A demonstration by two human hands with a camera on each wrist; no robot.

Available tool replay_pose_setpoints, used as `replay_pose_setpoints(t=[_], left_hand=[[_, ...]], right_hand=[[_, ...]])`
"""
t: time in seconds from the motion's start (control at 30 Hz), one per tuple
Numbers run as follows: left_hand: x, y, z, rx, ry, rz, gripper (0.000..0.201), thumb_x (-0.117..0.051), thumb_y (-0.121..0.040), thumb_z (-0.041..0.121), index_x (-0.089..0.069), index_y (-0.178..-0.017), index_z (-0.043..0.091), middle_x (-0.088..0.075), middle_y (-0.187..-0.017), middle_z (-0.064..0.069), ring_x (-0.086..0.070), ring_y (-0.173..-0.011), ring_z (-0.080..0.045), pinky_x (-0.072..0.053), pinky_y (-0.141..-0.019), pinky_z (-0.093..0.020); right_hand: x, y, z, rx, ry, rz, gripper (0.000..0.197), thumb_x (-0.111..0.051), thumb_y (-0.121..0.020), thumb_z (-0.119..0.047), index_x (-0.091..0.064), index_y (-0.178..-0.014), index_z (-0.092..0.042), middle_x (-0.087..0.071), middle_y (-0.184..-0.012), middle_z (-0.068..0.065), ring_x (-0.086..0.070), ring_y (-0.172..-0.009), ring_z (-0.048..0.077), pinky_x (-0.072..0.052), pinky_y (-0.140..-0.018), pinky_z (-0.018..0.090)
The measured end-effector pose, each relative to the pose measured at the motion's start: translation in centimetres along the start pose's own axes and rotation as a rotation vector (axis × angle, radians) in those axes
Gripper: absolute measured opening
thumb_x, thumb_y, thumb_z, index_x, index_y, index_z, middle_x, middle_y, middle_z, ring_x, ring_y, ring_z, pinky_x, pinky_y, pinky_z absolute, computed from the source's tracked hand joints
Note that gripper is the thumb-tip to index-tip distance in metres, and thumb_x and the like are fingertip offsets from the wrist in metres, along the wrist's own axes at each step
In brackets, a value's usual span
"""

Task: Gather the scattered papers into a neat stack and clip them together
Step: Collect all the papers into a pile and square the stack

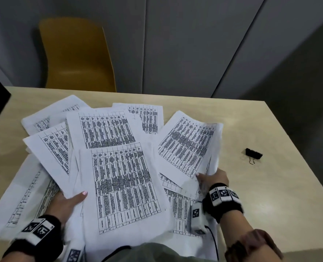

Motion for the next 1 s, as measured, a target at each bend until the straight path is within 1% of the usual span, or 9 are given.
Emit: replay_pose_setpoints(t=[0.1, 0.2, 0.33, 0.5, 0.6, 0.73, 0.83, 0.93, 1.0], left_hand=[[-0.1, 0.1, 0.1, -0.010, -0.007, 0.002, 0.033, -0.075, -0.073, 0.015, -0.065, -0.103, 0.007, -0.069, -0.102, -0.018, -0.065, -0.097, -0.036, -0.043, -0.097, -0.057], [0.0, -0.5, -0.3, -0.022, -0.005, 0.006, 0.033, -0.076, -0.072, 0.015, -0.065, -0.102, 0.009, -0.069, -0.103, -0.018, -0.065, -0.098, -0.035, -0.043, -0.096, -0.057], [-0.2, -0.2, -0.1, -0.020, 0.017, 0.020, 0.038, -0.074, -0.073, 0.010, -0.062, -0.109, 0.002, -0.068, -0.104, -0.021, -0.064, -0.098, -0.036, -0.043, -0.096, -0.058], [-0.7, 0.7, 0.7, -0.044, 0.038, 0.037, 0.034, -0.068, -0.078, 0.001, -0.059, -0.111, -0.006, -0.065, -0.105, -0.024, -0.063, -0.098, -0.037, -0.043, -0.097, -0.055], [-0.7, 0.6, 0.6, -0.045, 0.026, 0.049, 0.034, -0.069, -0.077, 0.003, -0.060, -0.109, -0.007, -0.066, -0.104, -0.024, -0.063, -0.097, -0.037, -0.044, -0.096, -0.055], [-0.7, 0.6, 0.5, -0.040, 0.029, 0.043, 0.030, -0.071, -0.076, 0.005, -0.063, -0.104, -0.002, -0.067, -0.103, -0.024, -0.064, -0.097, -0.036, -0.044, -0.097, -0.056], [-1.0, 0.9, 0.8, -0.041, 0.032, 0.035, 0.032, -0.071, -0.076, 0.007, -0.063, -0.106, 0.001, -0.068, -0.105, -0.020, -0.063, -0.099, -0.035, -0.042, -0.099, -0.055], [-1.0, 1.4, 1.2, -0.062, 0.017, 0.052, 0.033, -0.069, -0.078, 0.004, -0.061, -0.109, -0.004, -0.065, -0.101, -0.018, -0.061, -0.098, -0.033, -0.042, -0.099, -0.048], [-0.9, 1.8, 1.4, -0.073, 0.002, 0.055, 0.031, -0.068, -0.078, 0.003, -0.061, -0.107, -0.006, -0.064, -0.099, -0.018, -0.061, -0.098, -0.034, -0.041, -0.100, -0.047]], right_hand=[[0.8, 0.1, 0.8, -0.073, 0.013, -0.093, 0.043, -0.077, -0.072, -0.014, -0.055, -0.104, 0.006, -0.065, -0.083, 0.016, -0.062, -0.073, 0.028, -0.050, -0.063, 0.029], [1.8, 0.2, 2.2, -0.099, 0.039, -0.146, 0.054, -0.077, -0.072, -0.016, -0.053, -0.116, 0.004, -0.066, -0.098, 0.021, -0.064, -0.083, 0.033, -0.054, -0.070, 0.036], [1.4, 1.0, 3.3, -0.074, -0.081, -0.221, 0.060, -0.082, -0.067, -0.022, -0.058, -0.117, 0.001, -0.069, -0.101, 0.016, -0.066, -0.084, 0.030, -0.056, -0.076, 0.040], [0.8, 2.3, 2.6, 0.030, -0.175, -0.037, 0.039, -0.066, -0.082, -0.015, -0.054, -0.115, 0.003, -0.065, -0.094, 0.017, -0.063, -0.083, 0.031, -0.052, -0.072, 0.034], [1.9, 2.5, 1.1, 0.107, -0.213, 0.062, 0.032, -0.060, -0.086, -0.016, -0.055, -0.113, 0.002, -0.065, -0.094, 0.016, -0.062, -0.087, 0.034, -0.053, -0.084, 0.046], [3.4, 2.3, -1.0, 0.180, -0.235, 0.100, 0.026, -0.059, -0.088, -0.018, -0.056, -0.108, -0.001, -0.066, -0.095, 0.014, -0.064, -0.088, 0.034, -0.053, -0.086, 0.051], [4.5, 2.7, -2.2, 0.229, -0.238, 0.179, 0.022, -0.055, -0.090, -0.011, -0.058, -0.108, 0.000, -0.062, -0.093, 0.013, -0.058, -0.084, 0.026, -0.048, -0.082, 0.034], [5.6, 3.3, -3.3, 0.281, -0.335, 0.294, 0.021, -0.053, -0.091, -0.011, -0.059, -0.108, 0.001, -0.058, -0.091, 0.013, -0.051, -0.083, 0.022, -0.041, -0.077, 0.029], [5.8, 3.4, -4.0, 0.297, -0.360, 0.348, 0.011, -0.053, -0.092, -0.015, -0.059, -0.089, -0.007, -0.052, -0.079, 0.006, -0.046, -0.083, 0.021, -0.035, -0.074, 0.027]])
Point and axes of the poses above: each hand's wrist, its own y-axis away from the middle knuckle, its own x-axis out of the back of the hand, z = x × y, the point moved 1 cm from there along -y, towards the middle knuckle
